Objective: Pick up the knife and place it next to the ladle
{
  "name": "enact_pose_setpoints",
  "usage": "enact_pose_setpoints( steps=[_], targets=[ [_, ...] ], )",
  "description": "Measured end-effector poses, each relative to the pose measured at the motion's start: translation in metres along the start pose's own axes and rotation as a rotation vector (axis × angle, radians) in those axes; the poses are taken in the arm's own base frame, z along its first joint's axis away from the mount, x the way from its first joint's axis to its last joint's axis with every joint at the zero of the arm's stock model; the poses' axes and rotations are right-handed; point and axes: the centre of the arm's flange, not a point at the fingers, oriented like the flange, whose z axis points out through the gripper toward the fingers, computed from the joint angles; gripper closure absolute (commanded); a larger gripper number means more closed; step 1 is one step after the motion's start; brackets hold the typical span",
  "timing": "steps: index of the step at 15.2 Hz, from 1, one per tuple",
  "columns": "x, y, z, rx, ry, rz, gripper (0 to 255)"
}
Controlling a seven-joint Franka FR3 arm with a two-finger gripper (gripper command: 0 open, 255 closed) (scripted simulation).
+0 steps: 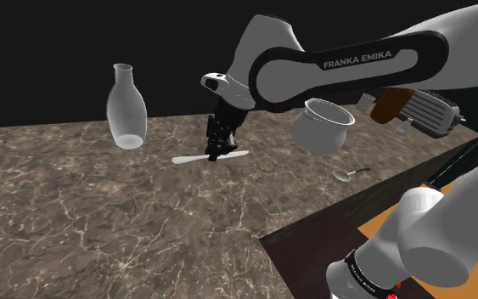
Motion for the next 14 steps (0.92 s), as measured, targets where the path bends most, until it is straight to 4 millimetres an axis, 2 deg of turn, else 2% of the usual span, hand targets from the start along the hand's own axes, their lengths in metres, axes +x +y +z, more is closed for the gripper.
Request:
enact_pose_setpoints(
  steps=[14],
  targets=[
    [-0.179, -0.020, -0.038, 0.000, 0.000, 0.000, 255]
  ],
)
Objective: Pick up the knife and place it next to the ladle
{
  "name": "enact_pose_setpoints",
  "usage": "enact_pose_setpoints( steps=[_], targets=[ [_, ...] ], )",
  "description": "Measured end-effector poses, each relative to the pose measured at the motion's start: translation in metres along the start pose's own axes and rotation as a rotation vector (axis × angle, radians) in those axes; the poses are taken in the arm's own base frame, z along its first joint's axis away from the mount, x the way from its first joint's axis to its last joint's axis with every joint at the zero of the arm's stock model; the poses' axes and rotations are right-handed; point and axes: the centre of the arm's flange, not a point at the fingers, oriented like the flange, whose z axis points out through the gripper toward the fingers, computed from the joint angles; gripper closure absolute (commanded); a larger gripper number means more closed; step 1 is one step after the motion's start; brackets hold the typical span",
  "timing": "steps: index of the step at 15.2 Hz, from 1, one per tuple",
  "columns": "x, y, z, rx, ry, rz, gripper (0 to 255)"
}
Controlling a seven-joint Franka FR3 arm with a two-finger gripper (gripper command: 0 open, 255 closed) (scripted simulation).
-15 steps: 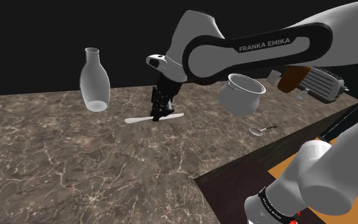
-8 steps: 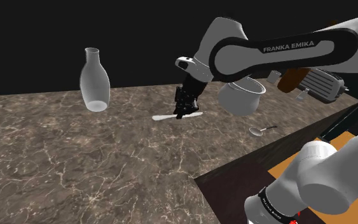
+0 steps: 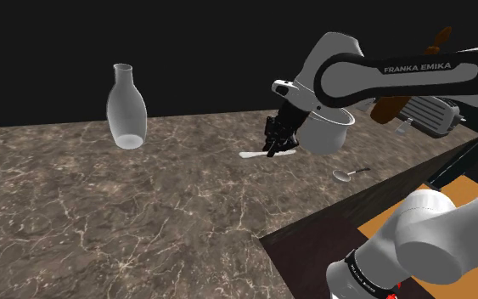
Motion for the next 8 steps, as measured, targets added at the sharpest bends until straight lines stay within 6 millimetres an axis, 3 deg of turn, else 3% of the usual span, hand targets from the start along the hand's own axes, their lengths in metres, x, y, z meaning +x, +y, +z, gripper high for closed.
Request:
enact_pose_setpoints(
  steps=[8],
  targets=[
    [-0.104, -0.007, -0.020, 0.000, 0.000, 0.000, 255]
  ],
)
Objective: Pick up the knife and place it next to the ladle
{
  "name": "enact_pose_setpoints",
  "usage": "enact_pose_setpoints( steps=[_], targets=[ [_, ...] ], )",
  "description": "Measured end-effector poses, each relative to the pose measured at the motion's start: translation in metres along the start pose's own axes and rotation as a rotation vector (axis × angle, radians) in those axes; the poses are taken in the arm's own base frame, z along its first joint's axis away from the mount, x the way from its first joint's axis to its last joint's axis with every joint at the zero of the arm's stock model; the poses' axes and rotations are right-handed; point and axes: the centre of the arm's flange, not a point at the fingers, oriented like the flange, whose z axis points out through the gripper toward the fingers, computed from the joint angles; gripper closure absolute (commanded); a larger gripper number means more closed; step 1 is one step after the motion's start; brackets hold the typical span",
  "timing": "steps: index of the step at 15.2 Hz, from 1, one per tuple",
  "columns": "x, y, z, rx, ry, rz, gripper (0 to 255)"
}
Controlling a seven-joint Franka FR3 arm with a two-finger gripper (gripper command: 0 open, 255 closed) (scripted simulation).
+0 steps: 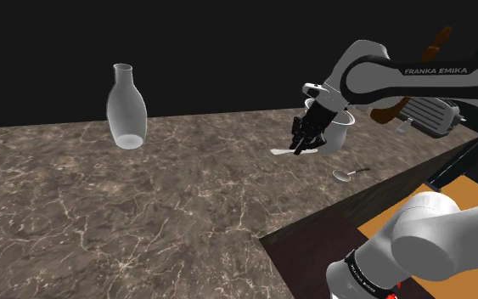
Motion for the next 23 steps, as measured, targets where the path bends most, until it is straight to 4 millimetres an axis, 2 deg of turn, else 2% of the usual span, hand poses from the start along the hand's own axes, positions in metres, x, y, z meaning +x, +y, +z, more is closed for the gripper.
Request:
enact_pose_setpoints(
  steps=[11, 23],
  targets=[
    [-0.144, -0.015, -0.030, 0.000, 0.000, 0.000, 255],
    [-0.293, -0.031, -0.060, 0.000, 0.002, -0.001, 255]
  ],
)
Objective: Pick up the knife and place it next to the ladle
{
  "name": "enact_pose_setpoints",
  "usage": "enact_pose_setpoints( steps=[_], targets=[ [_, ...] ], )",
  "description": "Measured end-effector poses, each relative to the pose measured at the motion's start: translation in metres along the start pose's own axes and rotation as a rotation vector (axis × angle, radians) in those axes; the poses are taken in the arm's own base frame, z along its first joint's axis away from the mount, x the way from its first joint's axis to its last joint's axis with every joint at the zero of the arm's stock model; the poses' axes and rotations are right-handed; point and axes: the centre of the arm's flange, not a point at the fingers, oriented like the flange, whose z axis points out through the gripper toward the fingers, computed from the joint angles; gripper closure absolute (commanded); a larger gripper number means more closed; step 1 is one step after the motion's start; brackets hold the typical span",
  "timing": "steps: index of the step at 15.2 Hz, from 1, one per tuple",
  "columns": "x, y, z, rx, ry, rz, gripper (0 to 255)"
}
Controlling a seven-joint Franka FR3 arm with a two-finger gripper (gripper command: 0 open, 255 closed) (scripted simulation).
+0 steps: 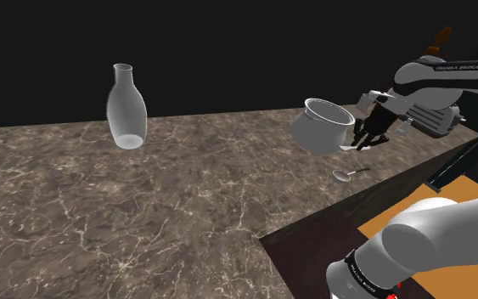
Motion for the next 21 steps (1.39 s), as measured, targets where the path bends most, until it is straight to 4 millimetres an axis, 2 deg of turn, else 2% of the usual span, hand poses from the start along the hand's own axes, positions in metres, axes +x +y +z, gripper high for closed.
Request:
enact_pose_setpoints(
  steps=[10, 13, 21],
  targets=[
    [-0.137, -0.015, -0.028, 0.000, 0.000, 0.005, 255],
    [-0.151, -0.016, -0.021, 0.001, 0.000, 0.000, 255],
    [-0.161, -0.016, 0.020, 0.001, -0.001, -0.001, 255]
  ],
)
